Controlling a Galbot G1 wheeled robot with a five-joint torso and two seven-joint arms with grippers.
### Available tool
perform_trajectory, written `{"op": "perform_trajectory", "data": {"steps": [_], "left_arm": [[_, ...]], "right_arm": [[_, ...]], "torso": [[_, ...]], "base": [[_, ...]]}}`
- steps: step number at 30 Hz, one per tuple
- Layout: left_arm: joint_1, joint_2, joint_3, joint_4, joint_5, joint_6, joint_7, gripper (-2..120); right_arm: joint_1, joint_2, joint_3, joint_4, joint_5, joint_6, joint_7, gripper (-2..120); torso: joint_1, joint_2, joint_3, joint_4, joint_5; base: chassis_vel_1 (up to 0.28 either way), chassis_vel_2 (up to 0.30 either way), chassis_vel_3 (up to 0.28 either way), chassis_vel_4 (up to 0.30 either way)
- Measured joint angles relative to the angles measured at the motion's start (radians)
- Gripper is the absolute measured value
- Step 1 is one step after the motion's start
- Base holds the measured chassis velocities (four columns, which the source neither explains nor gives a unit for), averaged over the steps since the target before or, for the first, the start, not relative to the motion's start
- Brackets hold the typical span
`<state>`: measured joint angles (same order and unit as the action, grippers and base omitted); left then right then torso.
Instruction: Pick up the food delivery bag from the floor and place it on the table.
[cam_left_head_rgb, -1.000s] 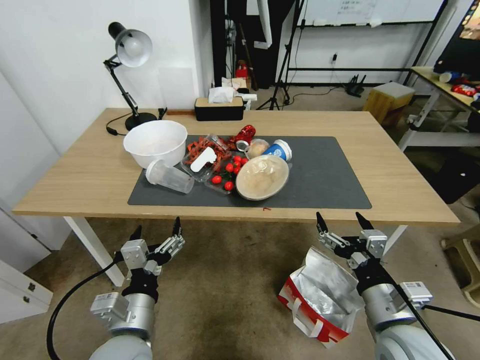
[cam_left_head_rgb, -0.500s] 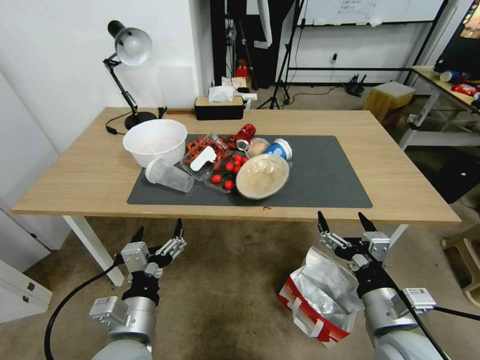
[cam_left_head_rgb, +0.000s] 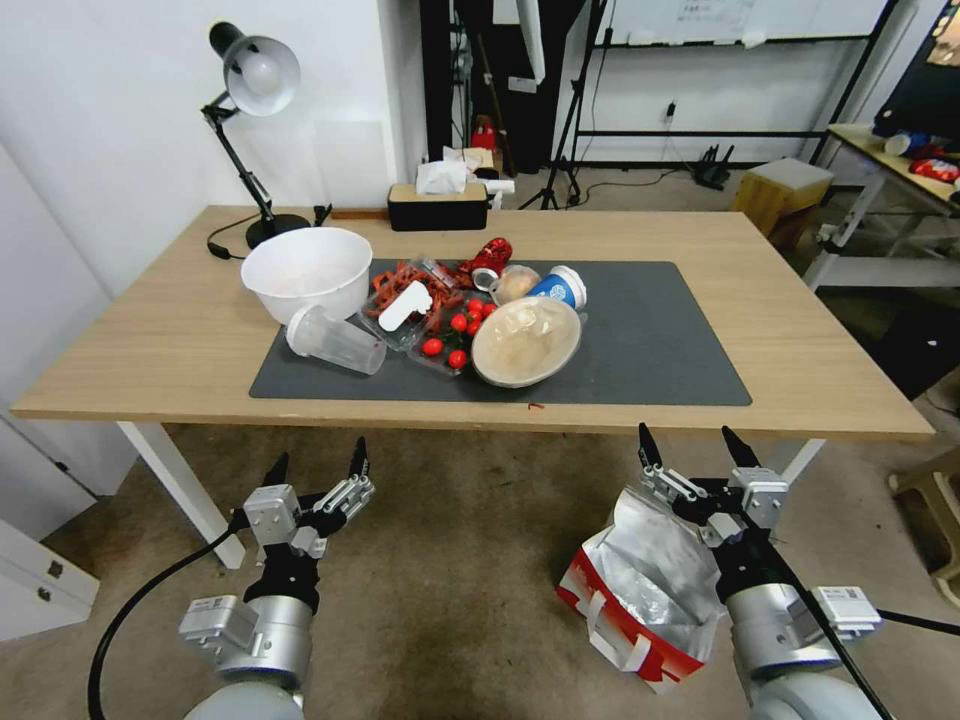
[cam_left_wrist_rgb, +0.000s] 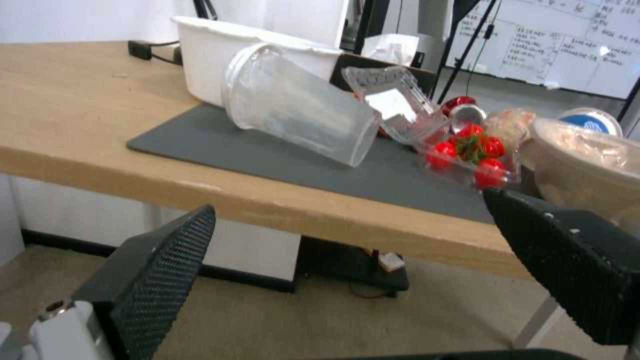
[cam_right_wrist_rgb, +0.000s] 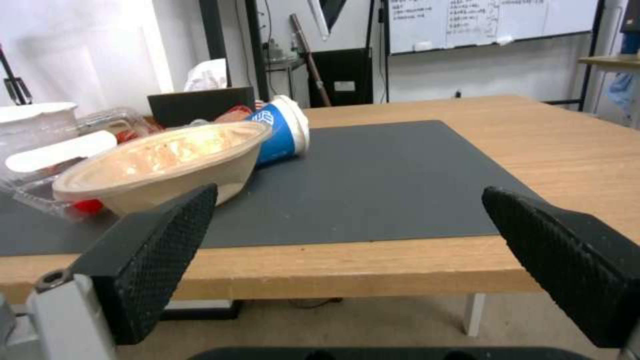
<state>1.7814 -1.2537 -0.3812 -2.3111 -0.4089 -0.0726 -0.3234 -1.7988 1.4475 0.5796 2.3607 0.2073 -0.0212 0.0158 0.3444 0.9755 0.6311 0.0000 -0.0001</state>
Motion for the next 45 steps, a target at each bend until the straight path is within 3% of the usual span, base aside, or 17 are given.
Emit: {"op": "perform_trajectory", "data": {"steps": [16, 22, 45], "left_arm": [[0.010, 0.000, 0.007, 0.000, 0.006, -0.002, 0.001, 100], [0.005, -0.001, 0.017, -0.006, 0.013, 0.002, -0.004, 100], [-0.003, 0.015, -0.005, 0.021, 0.061, 0.009, 0.012, 100]], "right_arm": [[-0.027, 0.031, -0.013, 0.009, -0.044, 0.021, 0.035, 100], [-0.031, 0.042, -0.019, -0.008, -0.062, 0.036, 0.057, 100], [-0.032, 0.036, -0.019, -0.022, -0.062, 0.034, 0.041, 100]], "torso": [[-0.031, -0.072, -0.041, 0.0000, 0.0001], [-0.050, -0.118, -0.068, 0.0000, 0.0001], [-0.093, -0.222, -0.128, 0.0000, 0.0000]], "base": [[0.000, 0.000, 0.000, 0.000], [0.000, 0.000, 0.000, 0.000], [0.000, 0.000, 0.000, 0.000]]}}
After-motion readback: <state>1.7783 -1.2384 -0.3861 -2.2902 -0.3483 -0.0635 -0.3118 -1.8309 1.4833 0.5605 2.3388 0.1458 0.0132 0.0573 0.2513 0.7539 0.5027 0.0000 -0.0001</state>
